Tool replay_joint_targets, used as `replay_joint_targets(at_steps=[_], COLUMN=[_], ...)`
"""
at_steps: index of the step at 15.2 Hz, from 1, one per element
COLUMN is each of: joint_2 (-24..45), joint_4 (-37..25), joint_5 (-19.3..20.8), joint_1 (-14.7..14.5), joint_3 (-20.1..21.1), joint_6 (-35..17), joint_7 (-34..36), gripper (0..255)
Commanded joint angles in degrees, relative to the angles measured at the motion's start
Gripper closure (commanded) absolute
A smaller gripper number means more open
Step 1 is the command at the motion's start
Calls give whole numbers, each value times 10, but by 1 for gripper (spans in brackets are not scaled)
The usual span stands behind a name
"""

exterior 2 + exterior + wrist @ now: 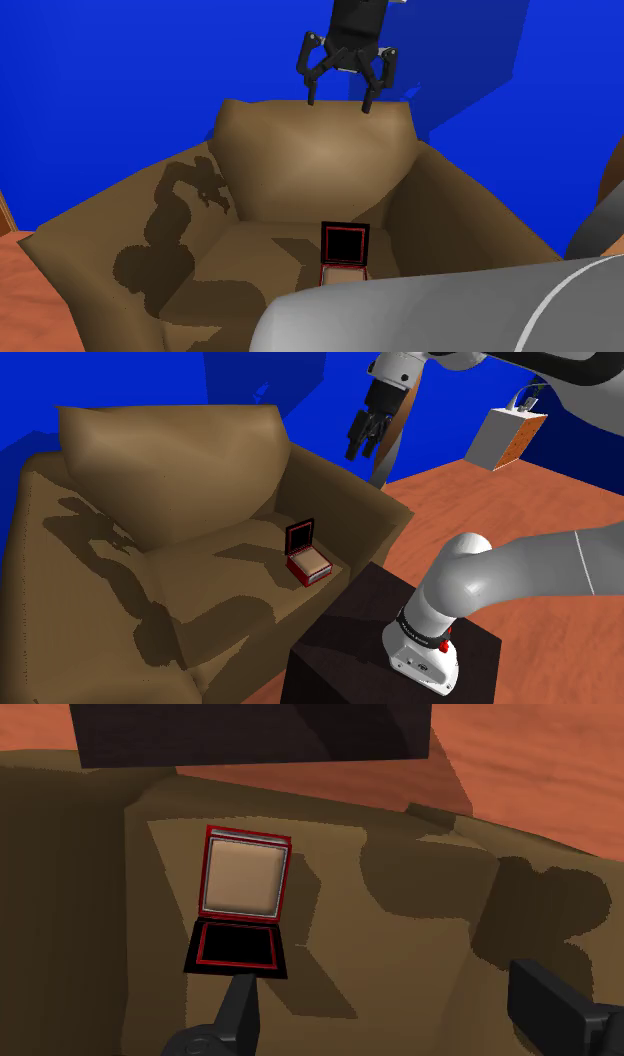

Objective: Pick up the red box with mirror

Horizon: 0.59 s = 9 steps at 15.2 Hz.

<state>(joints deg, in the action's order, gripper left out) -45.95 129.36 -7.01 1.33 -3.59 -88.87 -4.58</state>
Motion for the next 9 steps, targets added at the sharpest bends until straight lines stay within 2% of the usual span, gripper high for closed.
replay_joint_targets(at_steps=[1,9], joint_2=[0,72], joint_4=[0,70], joint_5=[0,66], joint_1=[0,-37], joint_3=[0,-66], joint_6=[0,-98], joint_7=[0,-204], gripper=[0,0])
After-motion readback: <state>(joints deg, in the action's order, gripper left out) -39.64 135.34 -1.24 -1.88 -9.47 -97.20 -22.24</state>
